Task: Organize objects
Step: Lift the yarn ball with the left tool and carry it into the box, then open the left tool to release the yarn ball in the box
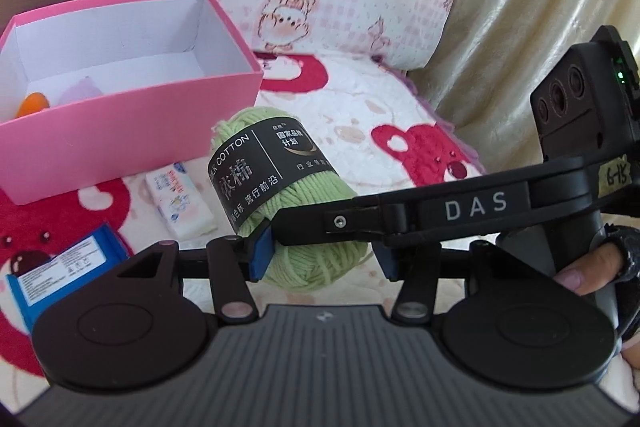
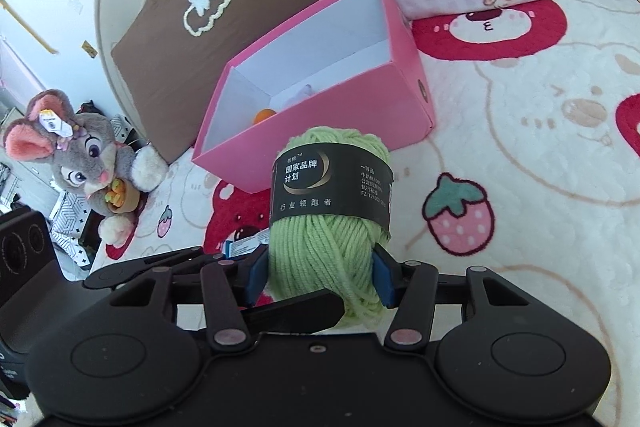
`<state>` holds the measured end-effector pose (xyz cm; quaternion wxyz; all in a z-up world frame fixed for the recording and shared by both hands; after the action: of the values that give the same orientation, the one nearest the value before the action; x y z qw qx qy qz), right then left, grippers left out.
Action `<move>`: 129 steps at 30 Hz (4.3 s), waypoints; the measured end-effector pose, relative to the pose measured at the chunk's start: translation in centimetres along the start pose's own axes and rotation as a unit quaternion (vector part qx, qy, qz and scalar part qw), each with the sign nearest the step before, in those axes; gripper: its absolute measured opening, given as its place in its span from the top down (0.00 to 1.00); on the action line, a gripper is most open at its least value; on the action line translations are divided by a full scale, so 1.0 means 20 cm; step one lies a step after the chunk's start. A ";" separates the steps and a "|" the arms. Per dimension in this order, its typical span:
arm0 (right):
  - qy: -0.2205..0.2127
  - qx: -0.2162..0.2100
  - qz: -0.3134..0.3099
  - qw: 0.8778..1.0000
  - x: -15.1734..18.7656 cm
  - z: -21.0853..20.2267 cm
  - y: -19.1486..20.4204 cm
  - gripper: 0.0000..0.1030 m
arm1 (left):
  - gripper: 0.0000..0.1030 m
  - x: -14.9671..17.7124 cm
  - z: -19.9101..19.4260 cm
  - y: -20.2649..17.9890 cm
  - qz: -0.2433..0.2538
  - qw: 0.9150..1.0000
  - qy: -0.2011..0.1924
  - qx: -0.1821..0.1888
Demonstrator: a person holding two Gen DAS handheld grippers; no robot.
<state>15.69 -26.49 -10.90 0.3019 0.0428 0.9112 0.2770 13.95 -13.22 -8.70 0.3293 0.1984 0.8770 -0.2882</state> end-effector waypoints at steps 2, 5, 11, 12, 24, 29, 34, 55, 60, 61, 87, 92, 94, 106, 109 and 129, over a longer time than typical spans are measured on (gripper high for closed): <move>0.006 -0.006 -0.001 1.000 0.01 0.00 0.01 0.44 | 0.52 0.00 -0.02 -0.01 0.001 1.000 0.011 -0.006; 0.016 -0.019 0.023 0.999 0.03 -0.02 0.02 0.44 | 0.51 0.01 -0.06 -0.02 0.001 1.000 0.017 -0.002; 0.010 -0.035 0.033 0.999 0.04 -0.09 0.06 0.44 | 0.51 -0.01 -0.15 -0.08 0.019 1.000 0.002 -0.002; 0.008 -0.036 0.030 0.999 0.04 -0.10 0.07 0.44 | 0.51 -0.01 -0.17 -0.09 0.025 1.000 -0.001 -0.002; 0.001 -0.032 -0.001 0.999 -0.08 -0.16 0.24 0.44 | 0.51 -0.12 -0.31 -0.09 0.045 0.998 -0.030 -0.010; -0.012 -0.038 -0.001 0.999 -0.19 -0.19 0.31 0.44 | 0.50 -0.27 -0.37 -0.08 0.078 0.996 -0.041 -0.016; -0.018 -0.045 -0.014 0.999 -0.38 -0.18 0.38 0.44 | 0.50 -0.46 -0.40 -0.03 0.097 0.994 -0.053 -0.021; 0.034 0.034 -0.034 0.998 -0.88 0.38 0.28 0.44 | 0.45 -0.74 0.14 0.50 0.039 0.993 -0.094 -0.052; 0.051 0.056 -0.035 0.997 -0.90 0.49 0.21 0.44 | 0.45 -0.71 0.23 0.59 0.017 0.994 -0.101 -0.033; 0.051 0.057 -0.035 0.996 -0.90 0.51 0.20 0.44 | 0.45 -0.70 0.24 0.61 0.014 0.994 -0.104 -0.030; 0.069 0.212 -0.095 0.970 -0.90 0.78 0.13 0.51 | 0.52 -0.65 0.52 0.80 -0.062 0.995 -0.075 -0.036; 0.057 0.223 -0.099 0.968 -0.91 0.79 0.13 0.51 | 0.52 -0.66 0.49 0.83 -0.075 0.994 -0.066 -0.034; 0.048 0.223 -0.083 0.970 -0.93 0.78 0.13 0.51 | 0.53 -0.66 0.49 0.85 -0.096 0.992 -0.072 -0.029; 0.037 0.173 -0.047 0.983 -0.92 0.64 0.06 0.71 | 0.70 -0.63 0.55 0.92 -0.182 0.982 -0.041 -0.010; 0.038 0.173 -0.056 0.983 -0.91 0.63 0.05 0.74 | 0.72 -0.61 0.60 0.88 -0.179 0.983 -0.039 -0.014; 0.008 0.141 -0.088 0.986 -0.80 0.35 0.13 0.70 | 0.73 -0.64 0.35 0.76 -0.142 0.988 -0.023 -0.051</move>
<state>32.51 -24.79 -5.76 0.3091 0.0023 0.9436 0.1188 34.40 -8.21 -9.94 0.3150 0.0481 0.9020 -0.2912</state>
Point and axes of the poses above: each gripper's, at about its wrist camera, not at the fingertips, and z roughly the way its jaws point, y to its left, x to its underside, the point moved 4 cm from there along z, roughly the way its jaws point, and after that the axes turned 3 degrees about x, right-handed, at the moved point
